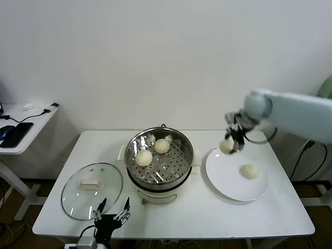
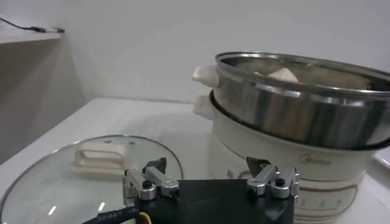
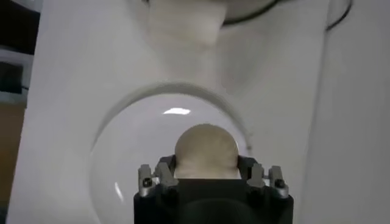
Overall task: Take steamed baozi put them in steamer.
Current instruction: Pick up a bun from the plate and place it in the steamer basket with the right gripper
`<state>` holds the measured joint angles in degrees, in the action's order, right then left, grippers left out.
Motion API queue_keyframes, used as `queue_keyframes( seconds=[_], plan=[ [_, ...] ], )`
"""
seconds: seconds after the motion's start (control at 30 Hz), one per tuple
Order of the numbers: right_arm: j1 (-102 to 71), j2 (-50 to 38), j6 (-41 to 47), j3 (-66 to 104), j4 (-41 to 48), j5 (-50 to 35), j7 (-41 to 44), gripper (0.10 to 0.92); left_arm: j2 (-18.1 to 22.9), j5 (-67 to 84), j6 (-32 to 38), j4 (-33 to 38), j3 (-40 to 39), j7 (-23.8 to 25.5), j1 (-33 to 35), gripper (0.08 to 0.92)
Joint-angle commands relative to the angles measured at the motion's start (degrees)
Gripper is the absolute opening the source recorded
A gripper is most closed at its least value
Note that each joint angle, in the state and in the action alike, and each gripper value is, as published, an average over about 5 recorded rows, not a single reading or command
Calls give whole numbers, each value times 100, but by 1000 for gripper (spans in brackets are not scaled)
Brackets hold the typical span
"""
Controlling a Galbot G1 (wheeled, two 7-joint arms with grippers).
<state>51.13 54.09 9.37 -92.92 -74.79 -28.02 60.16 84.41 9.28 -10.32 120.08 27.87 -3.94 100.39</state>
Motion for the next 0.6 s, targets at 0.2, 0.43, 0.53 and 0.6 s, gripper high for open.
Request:
queue_keyframes(
  seconds=[0.2,0.43,0.53,0.6],
  plan=[
    [697,1976,-2147,406,-664,-54,423,670,-3,-8,-57,47,-12,6,-39,823],
    [-348,2578,-3149,462,-382,688,436,666,-8,7,-44,48,68,2,-4,823],
    [-722,2721,-3373,442,-222,1015,442,665,0,13,-39,59,90,0,18,823],
    [-947,2772,-3463,418,-97,1189,432,663,5,14,-38,68,103,-2,32,823]
  ],
)
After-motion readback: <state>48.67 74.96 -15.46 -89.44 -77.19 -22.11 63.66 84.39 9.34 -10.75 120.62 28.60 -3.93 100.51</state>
